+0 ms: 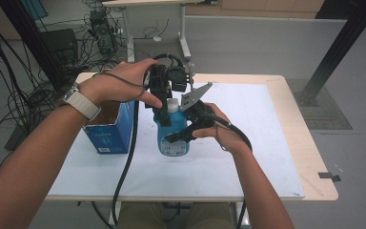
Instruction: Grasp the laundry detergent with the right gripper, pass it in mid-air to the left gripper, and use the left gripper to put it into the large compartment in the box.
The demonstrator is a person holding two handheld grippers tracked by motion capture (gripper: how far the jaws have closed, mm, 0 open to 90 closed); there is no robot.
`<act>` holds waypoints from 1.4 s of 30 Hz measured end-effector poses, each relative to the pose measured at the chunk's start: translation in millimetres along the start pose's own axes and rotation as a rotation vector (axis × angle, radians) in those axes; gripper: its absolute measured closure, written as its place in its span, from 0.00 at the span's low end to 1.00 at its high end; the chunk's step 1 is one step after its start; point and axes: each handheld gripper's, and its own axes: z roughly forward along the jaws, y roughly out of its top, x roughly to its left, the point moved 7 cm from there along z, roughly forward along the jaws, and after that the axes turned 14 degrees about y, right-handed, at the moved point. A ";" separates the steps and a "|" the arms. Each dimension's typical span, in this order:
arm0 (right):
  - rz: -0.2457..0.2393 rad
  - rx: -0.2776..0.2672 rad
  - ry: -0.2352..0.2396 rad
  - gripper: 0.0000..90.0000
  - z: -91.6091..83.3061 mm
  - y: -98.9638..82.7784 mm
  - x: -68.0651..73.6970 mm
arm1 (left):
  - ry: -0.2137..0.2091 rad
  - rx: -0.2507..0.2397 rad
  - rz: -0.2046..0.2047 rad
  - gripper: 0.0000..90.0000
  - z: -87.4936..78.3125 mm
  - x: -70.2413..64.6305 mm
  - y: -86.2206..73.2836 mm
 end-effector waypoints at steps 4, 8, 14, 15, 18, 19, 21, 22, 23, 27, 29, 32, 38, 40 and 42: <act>0.000 -0.004 -0.005 0.49 -0.9 0.3 0.0 | 0.000 -0.008 0.000 0.08 2.5 -0.9 0.2; -0.001 -0.004 -0.004 0.49 -0.3 0.7 0.6 | -0.002 -0.010 0.001 0.08 4.7 -1.6 0.7; 0.000 -0.005 -0.003 0.49 -0.3 1.0 0.8 | -0.004 -0.014 0.002 0.08 7.8 -2.3 1.3; 0.000 -0.006 -0.002 0.49 -0.2 1.1 0.9 | -0.004 -0.015 0.001 0.08 8.5 -2.3 1.5; -0.003 -0.004 -0.002 0.49 0.1 1.3 1.2 | -0.003 -0.019 0.001 0.08 10.6 -2.1 2.3; -0.002 -0.006 -0.003 0.49 0.3 1.5 1.3 | -0.003 -0.019 0.000 0.08 11.3 -1.9 2.5; -0.006 -0.006 -0.003 0.49 0.3 1.8 1.4 | -0.005 -0.017 0.001 0.08 13.1 -2.2 2.7; -0.004 -0.007 -0.002 0.49 0.3 2.0 1.8 | -0.008 -0.016 0.004 0.08 14.1 -2.3 2.8; -0.010 -0.008 -0.006 0.49 0.3 2.3 1.3 | -0.009 -0.016 0.003 0.08 15.2 -2.6 3.0; -0.007 -0.010 -0.001 0.49 0.8 2.8 2.6 | -0.011 -0.020 0.001 0.09 18.5 -3.4 4.3; -0.005 -0.011 0.001 0.49 0.9 2.8 2.9 | -0.011 -0.022 0.004 0.09 19.7 -3.5 5.0; -0.013 -0.009 -0.014 0.49 0.7 2.7 1.5 | -0.014 -0.021 0.007 0.10 20.8 -4.2 6.0; -0.014 -0.017 -0.001 0.49 1.1 3.3 2.7 | -0.021 -0.026 0.003 0.12 23.8 -5.6 7.4; -0.015 -0.017 -0.003 0.49 0.9 3.2 2.6 | -0.023 -0.025 0.011 0.12 23.7 -5.1 7.4; -0.013 -0.019 0.001 0.49 0.5 3.3 3.0 | -0.024 -0.025 0.012 0.12 24.0 -4.9 7.6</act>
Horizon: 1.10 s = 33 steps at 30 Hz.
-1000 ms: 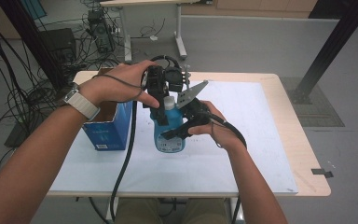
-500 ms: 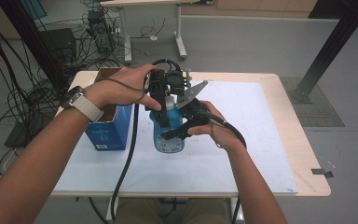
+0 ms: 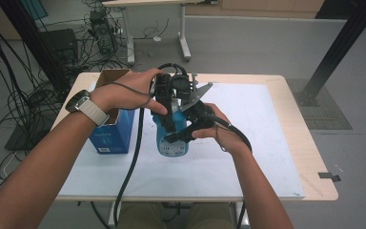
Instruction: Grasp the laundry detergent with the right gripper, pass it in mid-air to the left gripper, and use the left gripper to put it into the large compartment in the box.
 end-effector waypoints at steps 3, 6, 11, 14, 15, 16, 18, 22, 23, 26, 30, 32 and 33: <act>-0.012 -0.002 -0.005 0.49 -0.3 0.2 -0.8 | 0.001 -0.003 -0.006 0.13 0.9 -0.6 0.9; 0.009 -0.002 -0.003 0.49 -0.7 0.8 1.5 | -0.003 0.000 0.006 0.15 1.2 -0.3 1.2; 0.009 -0.003 -0.002 0.49 -1.0 1.7 1.9 | -0.019 0.001 0.003 0.17 3.0 -1.7 0.6; 0.010 -0.003 0.000 0.49 -0.7 2.0 2.5 | -0.027 0.001 0.001 0.20 4.7 -1.7 -0.8; 0.008 -0.001 -0.001 0.49 -0.6 2.0 2.4 | -0.030 0.002 -0.002 0.20 4.7 -1.5 -1.0; 0.008 -0.001 -0.002 0.49 -0.5 2.0 2.3 | -0.031 -0.002 -0.004 0.20 4.9 -1.3 -1.3; 0.007 0.000 -0.001 0.49 -0.2 2.1 2.2 | -0.034 0.000 -0.004 0.22 4.9 -1.0 -2.1; 0.015 0.003 -0.002 0.49 0.2 2.5 2.8 | -0.038 0.000 -0.003 0.23 5.7 -1.0 -2.7; 0.013 0.003 -0.004 0.49 0.4 2.5 2.4 | -0.039 -0.001 -0.004 0.24 5.8 -1.0 -2.7; 0.008 0.003 -0.004 0.49 0.8 2.4 1.8 | -0.043 -0.002 -0.003 0.25 6.5 -1.2 -2.4; 0.005 -0.007 0.015 0.49 1.2 3.0 2.9 | -0.052 -0.001 -0.002 0.27 7.5 -1.9 -2.2; 0.000 -0.006 0.014 0.49 1.2 2.8 2.6 | -0.055 0.001 -0.001 0.29 7.7 -2.2 -1.8; 0.025 -0.005 0.013 0.49 1.4 3.0 4.5 | -0.056 -0.002 -0.003 0.29 7.8 -2.2 -1.5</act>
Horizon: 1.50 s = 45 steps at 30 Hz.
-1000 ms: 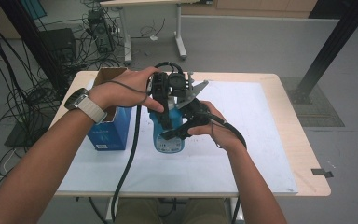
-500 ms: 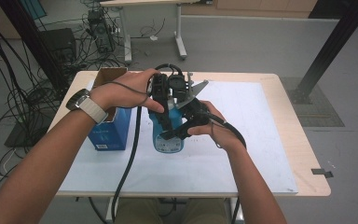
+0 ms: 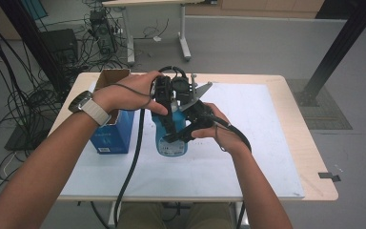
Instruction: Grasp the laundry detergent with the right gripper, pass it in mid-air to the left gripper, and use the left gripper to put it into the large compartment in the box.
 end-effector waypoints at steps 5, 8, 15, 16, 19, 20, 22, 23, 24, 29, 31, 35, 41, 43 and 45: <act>-0.025 0.000 -0.014 0.49 0.4 0.3 -2.4 | 0.001 0.000 0.001 0.31 0.0 0.0 -0.5; -0.055 -0.004 -0.007 0.49 0.3 0.4 -4.2 | -0.003 -0.003 0.000 0.35 0.0 -0.5 -0.7; -0.040 -0.001 -0.008 0.49 0.4 0.2 -2.9 | -0.016 -0.003 -0.004 0.39 0.0 -1.1 -0.9; -0.024 0.001 -0.010 0.49 0.4 0.1 -1.7 | -0.019 -0.004 -0.003 0.40 -0.1 -1.5 -0.9; -0.030 -0.005 0.005 0.49 0.6 0.4 -1.0 | -0.018 -0.010 0.001 0.42 -0.3 -1.9 -0.7; -0.033 0.002 -0.010 0.49 0.1 0.0 -2.5 | -0.019 -0.009 0.001 0.42 -0.2 -1.8 -0.9; -0.028 -0.003 0.002 0.49 0.7 0.5 -1.0 | -0.021 -0.008 0.002 0.42 -0.5 -1.8 -1.3; -0.038 0.002 -0.010 0.49 0.5 0.3 -2.7 | -0.020 -0.008 0.001 0.42 -0.4 -1.9 -1.4; -0.027 -0.005 0.005 0.49 1.1 0.8 -0.6 | -0.019 -0.006 0.002 0.42 -0.5 -2.0 -1.5; -0.029 -0.004 0.004 0.49 1.3 0.7 -0.4 | -0.017 -0.006 0.002 0.43 -0.3 -2.3 -1.7; -0.026 -0.005 0.003 0.49 1.1 0.6 0.0 | -0.015 -0.007 0.002 0.43 -0.3 -2.6 -1.3; -0.039 0.002 -0.012 0.49 0.0 -0.1 -2.1 | -0.011 -0.004 -0.009 0.43 -0.4 -2.7 -0.7; -0.032 0.002 -0.001 0.49 -0.4 0.2 0.5 | -0.007 -0.009 -0.010 0.43 -0.7 -3.2 -0.5; -0.035 0.004 -0.003 0.49 -0.8 0.3 0.3 | -0.008 -0.010 -0.011 0.43 -1.1 -3.5 -0.3; -0.049 0.007 -0.007 0.49 -0.9 0.4 -0.5 | -0.009 -0.011 -0.013 0.43 -1.5 -3.8 -0.1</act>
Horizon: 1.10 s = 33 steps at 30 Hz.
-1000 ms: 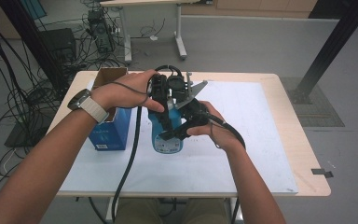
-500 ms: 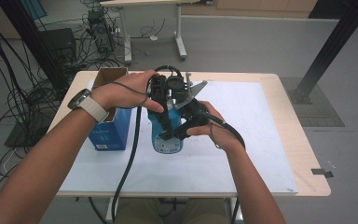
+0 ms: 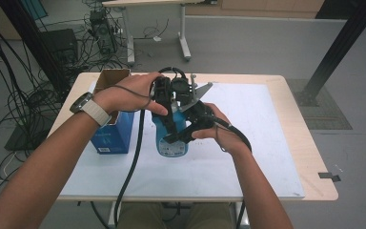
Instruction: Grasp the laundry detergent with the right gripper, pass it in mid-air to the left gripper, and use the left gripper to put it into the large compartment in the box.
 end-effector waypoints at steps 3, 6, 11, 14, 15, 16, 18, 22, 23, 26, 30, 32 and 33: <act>-0.002 0.001 0.001 0.49 -0.2 0.0 0.4 | -0.004 -0.001 -0.002 0.43 -0.1 -0.3 0.0; 0.003 -0.006 0.019 0.49 0.3 0.5 2.8 | 0.000 -0.002 -0.001 0.43 0.0 -0.8 0.4; -0.006 0.003 -0.002 0.49 -1.1 0.0 1.3 | -0.001 -0.006 -0.004 0.43 -1.0 -0.7 0.7; -0.003 0.005 -0.007 0.49 -2.0 0.2 1.1 | 0.001 -0.009 -0.005 0.43 -1.4 -0.3 0.7; -0.002 0.003 -0.004 0.49 -1.9 0.5 1.3 | 0.000 -0.009 -0.004 0.43 -1.6 -0.1 0.4; -0.006 0.001 -0.004 0.49 -1.8 0.6 1.0 | 0.000 -0.010 -0.005 0.43 -1.6 0.0 0.3; 0.001 -0.004 0.009 0.49 -1.2 1.3 2.6 | 0.001 -0.008 -0.005 0.43 -1.8 0.1 -0.1; -0.018 0.000 -0.002 0.49 -1.6 1.4 0.0 | 0.000 -0.013 -0.009 0.43 -2.0 0.2 -0.3; 0.002 -0.002 0.004 0.49 -1.5 1.7 2.0 | 0.000 -0.014 -0.009 0.43 -1.9 0.3 -0.5; 0.002 -0.003 0.013 0.49 -0.9 2.1 2.5 | -0.002 -0.016 -0.007 0.43 -1.8 0.8 -0.6; 0.016 0.006 -0.017 0.49 -3.1 0.8 0.8 | -0.002 -0.015 -0.006 0.43 -1.7 1.0 -0.3; 0.027 0.008 -0.022 0.49 -3.7 0.6 1.2 | -0.001 -0.017 -0.007 0.43 -1.5 1.2 -0.4; 0.023 0.009 -0.024 0.49 -3.7 0.4 0.9 | -0.002 -0.017 -0.007 0.43 -1.4 1.1 -0.5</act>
